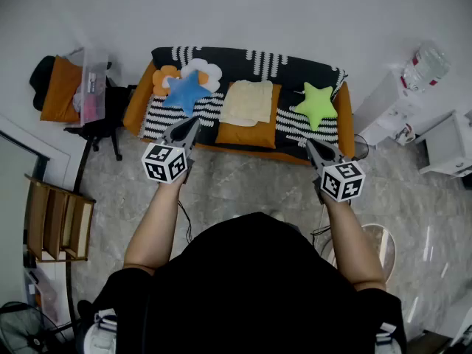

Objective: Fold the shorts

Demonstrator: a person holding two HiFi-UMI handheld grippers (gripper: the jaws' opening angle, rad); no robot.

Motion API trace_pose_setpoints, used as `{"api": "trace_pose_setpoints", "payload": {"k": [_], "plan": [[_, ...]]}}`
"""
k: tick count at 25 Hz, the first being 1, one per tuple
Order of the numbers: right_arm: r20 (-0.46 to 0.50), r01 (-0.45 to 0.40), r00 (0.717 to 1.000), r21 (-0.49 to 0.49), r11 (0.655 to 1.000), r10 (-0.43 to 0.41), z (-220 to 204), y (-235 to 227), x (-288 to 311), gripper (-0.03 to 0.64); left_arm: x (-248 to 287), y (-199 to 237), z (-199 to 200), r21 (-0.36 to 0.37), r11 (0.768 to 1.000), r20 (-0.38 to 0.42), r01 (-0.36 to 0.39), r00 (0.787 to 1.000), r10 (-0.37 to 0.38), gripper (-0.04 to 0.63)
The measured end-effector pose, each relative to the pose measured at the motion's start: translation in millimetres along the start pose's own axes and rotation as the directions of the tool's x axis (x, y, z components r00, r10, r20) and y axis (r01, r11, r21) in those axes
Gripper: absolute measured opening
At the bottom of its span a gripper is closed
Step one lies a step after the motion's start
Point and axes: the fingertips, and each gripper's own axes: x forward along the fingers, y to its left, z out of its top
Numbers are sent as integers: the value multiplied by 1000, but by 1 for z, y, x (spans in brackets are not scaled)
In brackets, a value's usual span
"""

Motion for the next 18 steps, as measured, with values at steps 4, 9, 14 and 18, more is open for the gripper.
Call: {"api": "trace_pose_setpoints", "payload": {"k": [4,9,14,18], "plan": [[-9,-3,1000,-10,1000,3,-2,12,-1,6,-9,2,-7,-3,1000,-17,12,1000,-12,34],[22,7,1000,18,1000,-7,2,22,-5,8,-20,11,-10,-12,1000,-26,16,1000,-16,35],[24,40,999,30,999,-40,4,17,-10,9,-28,17,-10,-24,1000,-23,10,1000,-11,35],[24,53,998,35,998,-54,5,16,-4,9,-27,22,-13,-25,1000,-36,14,999,-15,35]]}}
